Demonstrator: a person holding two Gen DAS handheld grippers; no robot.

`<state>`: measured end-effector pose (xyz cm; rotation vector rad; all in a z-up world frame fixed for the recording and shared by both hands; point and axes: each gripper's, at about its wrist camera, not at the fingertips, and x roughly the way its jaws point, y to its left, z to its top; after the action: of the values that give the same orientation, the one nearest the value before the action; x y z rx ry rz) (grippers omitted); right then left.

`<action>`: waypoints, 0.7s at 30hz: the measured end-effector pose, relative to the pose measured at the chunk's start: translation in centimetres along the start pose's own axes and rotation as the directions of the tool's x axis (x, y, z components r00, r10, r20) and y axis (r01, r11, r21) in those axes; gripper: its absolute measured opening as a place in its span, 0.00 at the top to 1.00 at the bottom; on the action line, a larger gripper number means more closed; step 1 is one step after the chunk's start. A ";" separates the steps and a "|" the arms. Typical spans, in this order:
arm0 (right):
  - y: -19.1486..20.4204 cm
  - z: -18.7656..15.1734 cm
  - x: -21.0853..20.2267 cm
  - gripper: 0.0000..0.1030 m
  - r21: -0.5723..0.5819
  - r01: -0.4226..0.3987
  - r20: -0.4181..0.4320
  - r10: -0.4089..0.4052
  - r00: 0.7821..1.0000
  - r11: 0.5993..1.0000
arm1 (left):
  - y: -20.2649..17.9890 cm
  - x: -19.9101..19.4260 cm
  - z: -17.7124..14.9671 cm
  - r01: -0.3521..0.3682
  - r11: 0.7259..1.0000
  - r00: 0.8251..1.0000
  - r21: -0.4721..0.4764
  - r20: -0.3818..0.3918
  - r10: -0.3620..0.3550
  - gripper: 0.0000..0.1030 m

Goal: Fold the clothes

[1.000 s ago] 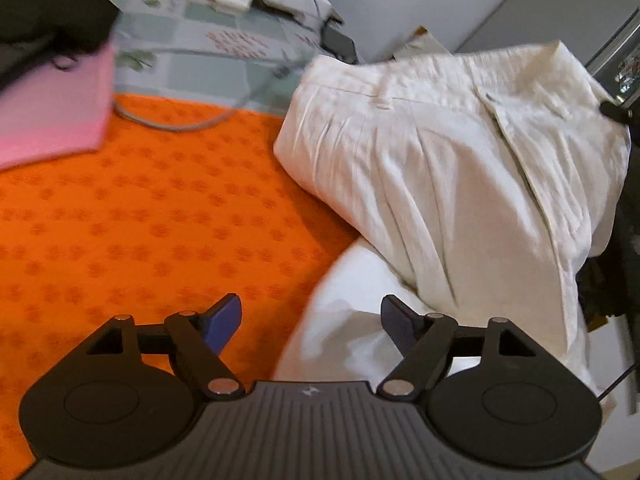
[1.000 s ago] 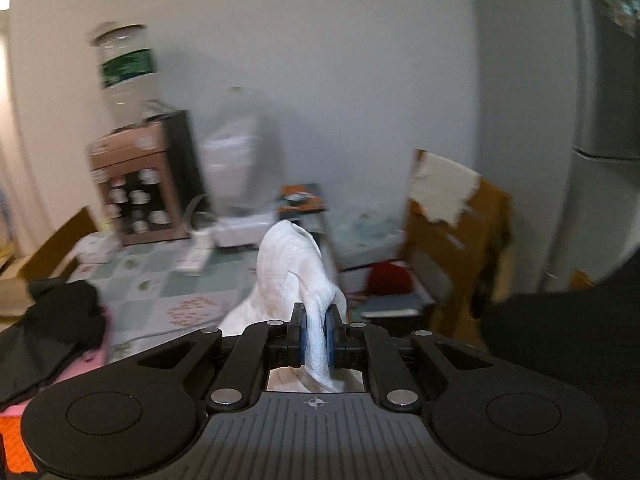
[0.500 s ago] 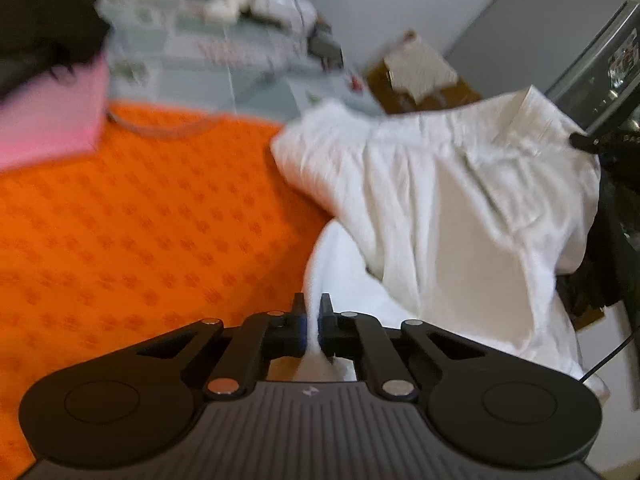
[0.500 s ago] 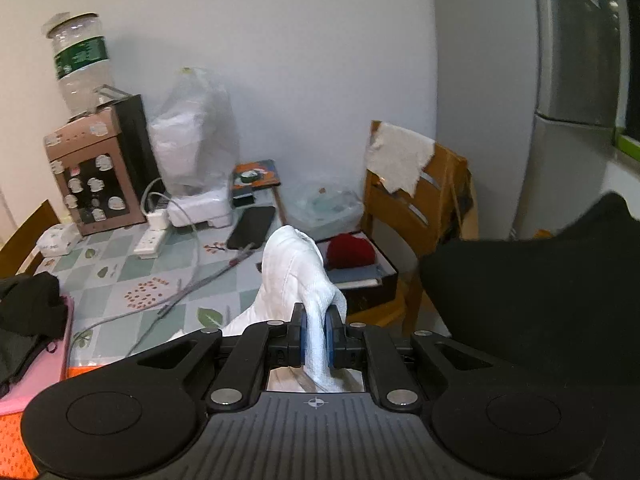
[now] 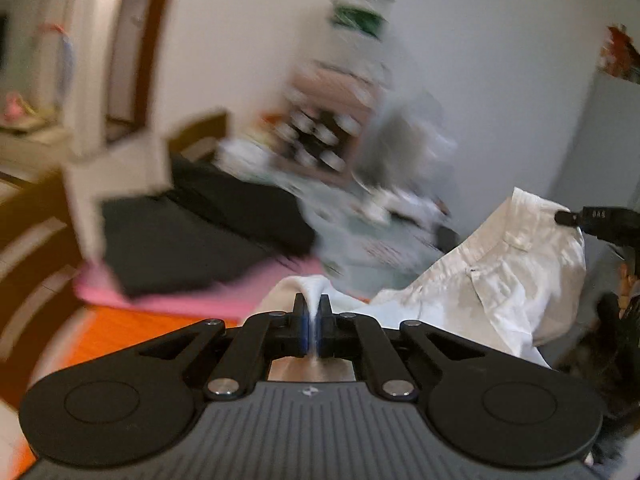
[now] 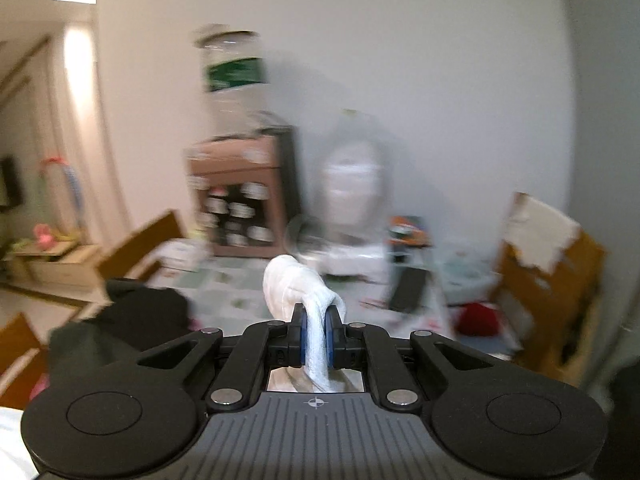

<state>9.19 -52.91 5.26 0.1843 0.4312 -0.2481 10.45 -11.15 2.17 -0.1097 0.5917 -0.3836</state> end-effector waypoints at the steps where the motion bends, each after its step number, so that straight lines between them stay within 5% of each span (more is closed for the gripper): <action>1: 1.2 0.4 0.5 0.89 -0.013 -0.029 0.008 0.029 1.000 0.999 | 0.9 -0.8 0.8 -0.028 1.000 0.999 -0.004 0.016 0.028 0.96; 7: 8.1 2.9 4.5 0.89 -0.087 -0.150 0.048 0.154 0.987 0.985 | 4.5 -3.8 4.0 -0.184 0.983 0.978 0.001 0.097 0.183 0.96; 11: 10.9 1.9 9.7 0.80 -0.136 -0.200 -0.101 0.187 0.977 0.970 | 7.0 -2.1 2.9 -0.260 0.966 0.966 0.004 -0.002 0.260 0.93; 14: 12.2 -0.6 12.9 0.57 -0.184 -0.206 -0.220 0.164 0.962 0.961 | 8.0 -0.3 0.6 -0.292 0.956 0.955 -0.019 -0.058 0.291 0.71; 16: 12.7 -2.2 13.8 0.52 -0.226 -0.213 -0.275 0.147 0.950 0.951 | 8.2 0.2 -0.5 -0.299 0.954 0.952 -0.026 -0.079 0.296 0.53; 21: 11.9 -4.8 11.5 0.44 -0.209 -0.248 -0.336 0.168 0.927 0.946 | 8.6 0.6 -2.2 -0.301 0.954 0.947 -0.013 -0.121 0.297 0.40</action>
<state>20.73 -42.73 -2.58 0.0210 0.7499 0.0508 12.39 -3.44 -1.71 -0.0262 0.7198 -0.0857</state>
